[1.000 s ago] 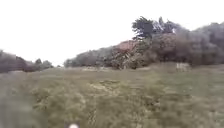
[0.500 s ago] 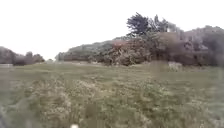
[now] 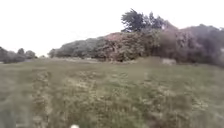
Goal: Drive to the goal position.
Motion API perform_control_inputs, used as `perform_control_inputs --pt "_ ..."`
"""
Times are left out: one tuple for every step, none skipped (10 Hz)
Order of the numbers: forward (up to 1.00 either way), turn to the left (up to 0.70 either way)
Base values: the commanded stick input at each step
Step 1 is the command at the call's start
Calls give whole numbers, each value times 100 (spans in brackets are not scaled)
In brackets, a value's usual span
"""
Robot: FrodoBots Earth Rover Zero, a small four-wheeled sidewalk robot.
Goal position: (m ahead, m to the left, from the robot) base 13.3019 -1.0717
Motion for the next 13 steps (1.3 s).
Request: perform_control_inputs --pt "70 -14" --pt "70 -14" --pt "70 -14" --pt "70 -14" --pt "70 -14" --pt "70 -14" --pt "70 -14" --pt "70 -14" --pt "70 -14" --pt "70 -14" --pt "70 -14" --pt "70 -14" --pt "70 -14"
